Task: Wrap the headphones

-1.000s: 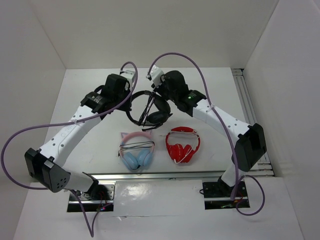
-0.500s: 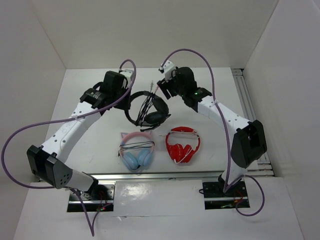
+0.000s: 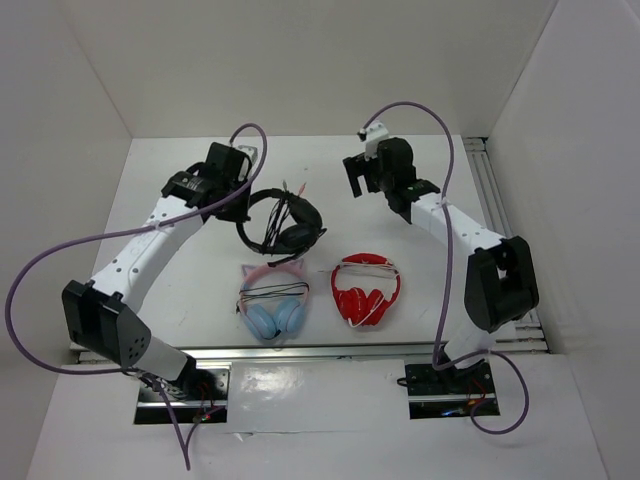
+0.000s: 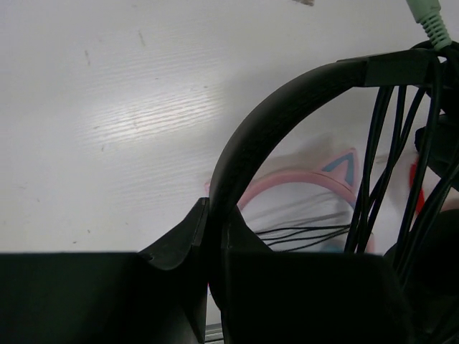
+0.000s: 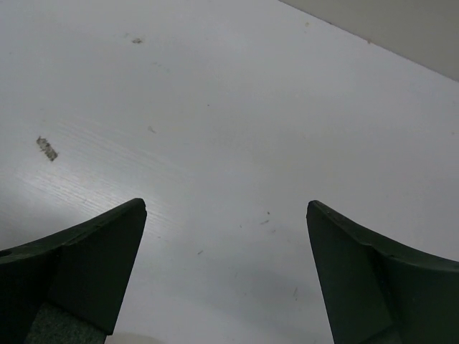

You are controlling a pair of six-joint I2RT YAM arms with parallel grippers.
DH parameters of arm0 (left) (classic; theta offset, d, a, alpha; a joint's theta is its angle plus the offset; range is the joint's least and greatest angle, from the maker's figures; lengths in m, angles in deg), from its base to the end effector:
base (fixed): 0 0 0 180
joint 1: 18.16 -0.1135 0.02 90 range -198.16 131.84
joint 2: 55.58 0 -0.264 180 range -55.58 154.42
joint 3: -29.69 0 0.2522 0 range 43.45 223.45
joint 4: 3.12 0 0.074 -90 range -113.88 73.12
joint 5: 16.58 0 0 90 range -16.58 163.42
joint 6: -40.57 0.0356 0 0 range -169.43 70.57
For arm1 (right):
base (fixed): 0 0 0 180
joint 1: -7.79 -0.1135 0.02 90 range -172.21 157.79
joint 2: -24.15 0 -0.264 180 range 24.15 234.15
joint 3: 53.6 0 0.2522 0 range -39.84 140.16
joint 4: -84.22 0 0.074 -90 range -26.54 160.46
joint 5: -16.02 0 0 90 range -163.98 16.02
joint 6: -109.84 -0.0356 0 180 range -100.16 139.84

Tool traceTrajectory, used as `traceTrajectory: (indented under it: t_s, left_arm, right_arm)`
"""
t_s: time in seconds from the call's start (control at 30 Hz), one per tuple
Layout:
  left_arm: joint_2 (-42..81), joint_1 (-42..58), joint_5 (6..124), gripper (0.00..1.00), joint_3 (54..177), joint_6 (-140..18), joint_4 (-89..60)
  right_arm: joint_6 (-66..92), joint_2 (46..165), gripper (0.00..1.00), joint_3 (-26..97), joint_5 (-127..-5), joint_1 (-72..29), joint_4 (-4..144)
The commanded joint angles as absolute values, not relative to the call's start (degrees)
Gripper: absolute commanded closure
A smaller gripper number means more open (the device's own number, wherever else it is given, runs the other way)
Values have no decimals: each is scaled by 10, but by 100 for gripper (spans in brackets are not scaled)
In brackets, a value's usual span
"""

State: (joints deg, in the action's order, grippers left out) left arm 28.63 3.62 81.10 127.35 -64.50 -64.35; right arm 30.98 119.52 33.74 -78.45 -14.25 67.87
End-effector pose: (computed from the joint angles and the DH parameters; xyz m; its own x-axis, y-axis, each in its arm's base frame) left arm 0.2916 -0.1114 0.3539 -0.7380 0.0174 -0.6746 0.0957 0.9923 -0.0791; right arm 0.3664 0.1453 0.2959 -0.3158 -0.3357 -0.8875 -0.3764 0.9029 -0.2075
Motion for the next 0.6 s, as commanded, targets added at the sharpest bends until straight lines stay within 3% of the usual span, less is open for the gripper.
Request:
traceTrajectory:
  t_s: [0.0, 0.2, 0.57]
  left_arm:
    - [299, 28, 868, 100, 1289, -681, -634]
    - [306, -3, 873, 100, 1266, -714, -603]
    - [351, -35, 899, 100, 1277, -748, -577]
  right_arm:
    - [221, 1147, 0, 323, -835, -114, 731]
    - [159, 1076, 0, 292, -794, -107, 688]
    - [128, 910, 0, 222, -800, -229, 646]
